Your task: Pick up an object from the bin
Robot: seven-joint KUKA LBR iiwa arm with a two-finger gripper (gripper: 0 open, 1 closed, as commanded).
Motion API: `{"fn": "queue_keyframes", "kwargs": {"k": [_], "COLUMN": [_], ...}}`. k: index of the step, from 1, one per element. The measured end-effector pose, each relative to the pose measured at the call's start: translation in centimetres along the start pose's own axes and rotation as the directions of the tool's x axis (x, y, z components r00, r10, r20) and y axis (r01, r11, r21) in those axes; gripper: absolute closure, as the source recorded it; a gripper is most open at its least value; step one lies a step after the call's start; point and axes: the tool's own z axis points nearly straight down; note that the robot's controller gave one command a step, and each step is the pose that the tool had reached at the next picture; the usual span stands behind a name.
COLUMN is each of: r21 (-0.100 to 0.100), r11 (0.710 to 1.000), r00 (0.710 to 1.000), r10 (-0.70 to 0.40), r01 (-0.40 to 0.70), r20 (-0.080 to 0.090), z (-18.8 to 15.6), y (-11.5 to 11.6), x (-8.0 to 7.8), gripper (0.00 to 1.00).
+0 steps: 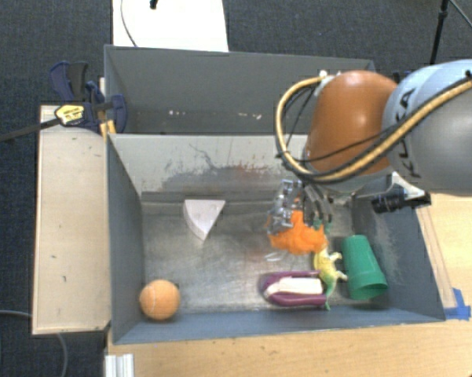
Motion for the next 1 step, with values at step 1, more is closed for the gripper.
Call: {"fn": "queue_keyframes", "kwargs": {"k": [1], "r21": [-0.003], "r11": [1.000], "r00": [1.000], "r10": [0.008], "r01": [-0.008], "r20": [0.010], "z": [-2.87], "y": [-0.09], "x": [-1.56], "gripper": [1.00]}}
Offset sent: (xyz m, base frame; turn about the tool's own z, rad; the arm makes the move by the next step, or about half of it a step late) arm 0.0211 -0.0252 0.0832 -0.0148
